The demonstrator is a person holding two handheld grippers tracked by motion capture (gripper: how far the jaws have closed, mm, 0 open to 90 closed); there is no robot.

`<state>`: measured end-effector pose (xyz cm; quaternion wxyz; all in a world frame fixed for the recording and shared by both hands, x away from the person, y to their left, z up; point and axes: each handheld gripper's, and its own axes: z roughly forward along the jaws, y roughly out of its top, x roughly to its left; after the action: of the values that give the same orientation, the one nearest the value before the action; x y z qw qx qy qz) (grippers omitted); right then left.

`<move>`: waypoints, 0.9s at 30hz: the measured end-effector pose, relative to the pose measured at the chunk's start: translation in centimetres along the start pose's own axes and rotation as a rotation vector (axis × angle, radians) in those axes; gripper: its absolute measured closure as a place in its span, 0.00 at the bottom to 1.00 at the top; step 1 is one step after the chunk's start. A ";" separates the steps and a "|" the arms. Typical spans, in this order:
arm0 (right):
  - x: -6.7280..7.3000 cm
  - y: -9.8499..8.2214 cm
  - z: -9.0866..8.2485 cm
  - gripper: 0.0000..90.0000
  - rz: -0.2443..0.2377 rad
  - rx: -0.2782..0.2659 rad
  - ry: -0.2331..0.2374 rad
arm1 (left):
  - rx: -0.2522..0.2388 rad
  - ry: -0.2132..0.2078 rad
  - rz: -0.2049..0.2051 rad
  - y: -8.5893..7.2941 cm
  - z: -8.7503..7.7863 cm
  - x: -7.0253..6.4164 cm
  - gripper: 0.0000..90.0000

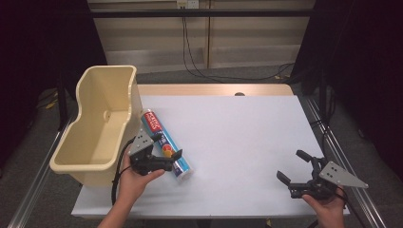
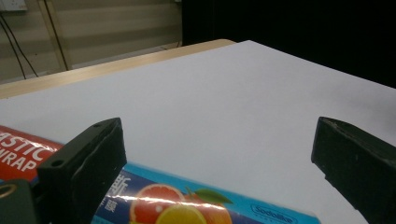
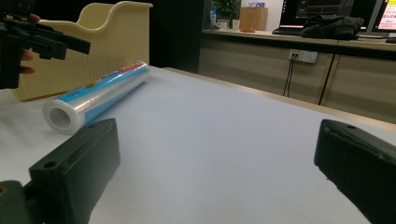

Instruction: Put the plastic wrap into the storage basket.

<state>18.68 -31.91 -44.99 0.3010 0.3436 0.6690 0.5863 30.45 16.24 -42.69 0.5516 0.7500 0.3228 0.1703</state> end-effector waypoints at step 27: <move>0.0 -0.2 0.2 0.00 0.005 0.011 0.012 | 0.359 0.199 -0.145 3.6 4.4 1.9 0.03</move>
<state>18.82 -31.85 -45.16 0.2936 0.3434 0.6731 0.5856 35.59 13.70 -40.97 0.3852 0.7905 0.4540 0.1434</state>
